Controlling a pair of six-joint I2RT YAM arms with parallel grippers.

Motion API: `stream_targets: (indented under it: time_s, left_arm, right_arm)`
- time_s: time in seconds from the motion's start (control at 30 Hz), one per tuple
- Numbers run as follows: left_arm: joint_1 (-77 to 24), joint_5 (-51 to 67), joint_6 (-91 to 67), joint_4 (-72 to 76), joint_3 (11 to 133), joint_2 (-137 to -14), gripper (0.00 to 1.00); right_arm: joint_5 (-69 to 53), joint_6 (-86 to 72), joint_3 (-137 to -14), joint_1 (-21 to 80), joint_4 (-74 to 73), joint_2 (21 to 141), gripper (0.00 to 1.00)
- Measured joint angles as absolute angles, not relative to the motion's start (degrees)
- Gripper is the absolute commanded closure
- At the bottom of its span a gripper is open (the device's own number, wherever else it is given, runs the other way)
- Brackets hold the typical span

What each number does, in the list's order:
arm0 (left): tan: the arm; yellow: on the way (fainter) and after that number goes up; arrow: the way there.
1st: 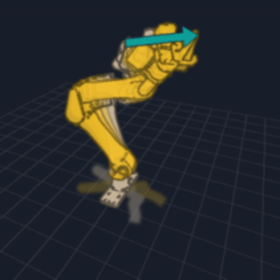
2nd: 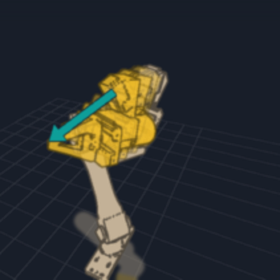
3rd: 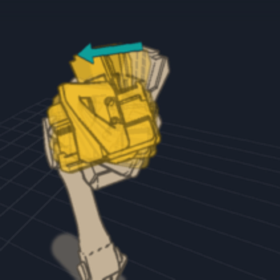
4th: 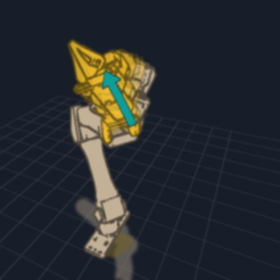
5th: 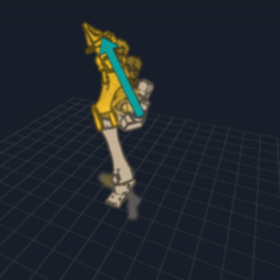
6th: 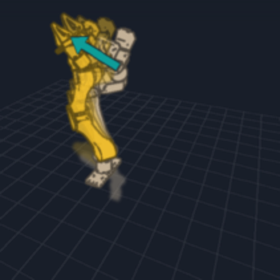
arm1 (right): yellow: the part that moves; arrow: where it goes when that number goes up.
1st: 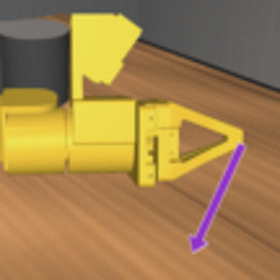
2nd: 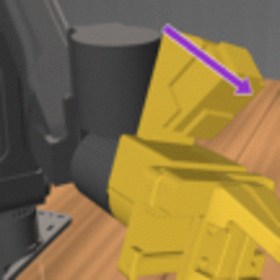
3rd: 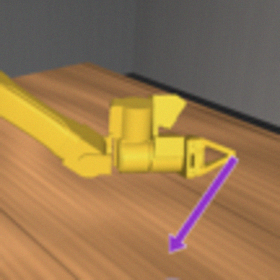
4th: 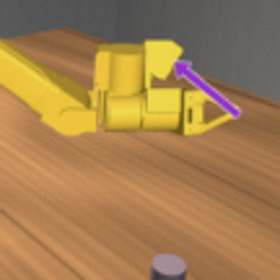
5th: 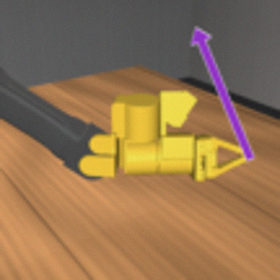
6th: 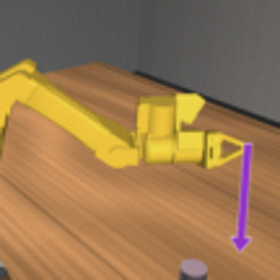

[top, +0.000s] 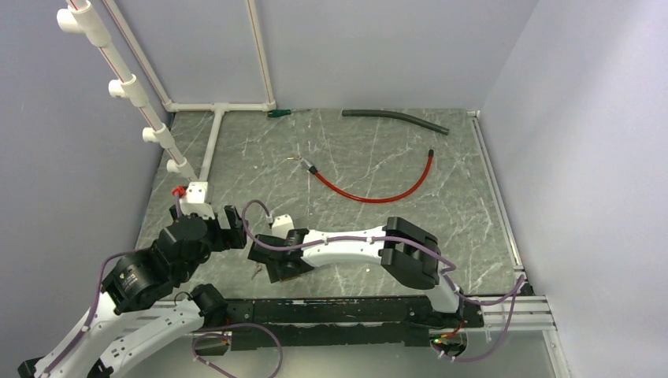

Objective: Unlock with the key

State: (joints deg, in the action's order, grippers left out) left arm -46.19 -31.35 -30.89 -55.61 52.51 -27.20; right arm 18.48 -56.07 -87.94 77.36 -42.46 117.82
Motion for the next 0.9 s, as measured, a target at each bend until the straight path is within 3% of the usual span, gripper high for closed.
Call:
stream_targets:
  time_s: [0.13, 0.43, 0.63, 0.9]
  left_arm:
    - [-46.19, -31.35, -30.89, -55.61, 52.51, -27.20, 0.01]
    - [-46.15, -31.42, -30.89, -55.61, 52.51, -27.20, 0.01]
    - [-46.15, -31.31, -30.85, -55.61, 52.51, -27.20, 0.01]
    - [-46.15, -30.87, -30.81, -55.55, 52.51, -27.57, 0.01]
  right_arm:
    - [17.54, -55.81, -87.64, 77.32, -41.12, 117.95, 0.31]
    - [16.43, -54.52, -90.70, 76.49, -42.81, 120.16, 0.62]
    - [16.03, -54.61, -90.59, 75.16, -41.87, 120.07, 0.63]
    - [16.84, -53.34, -78.13, 67.31, -35.57, 112.14, 0.65]
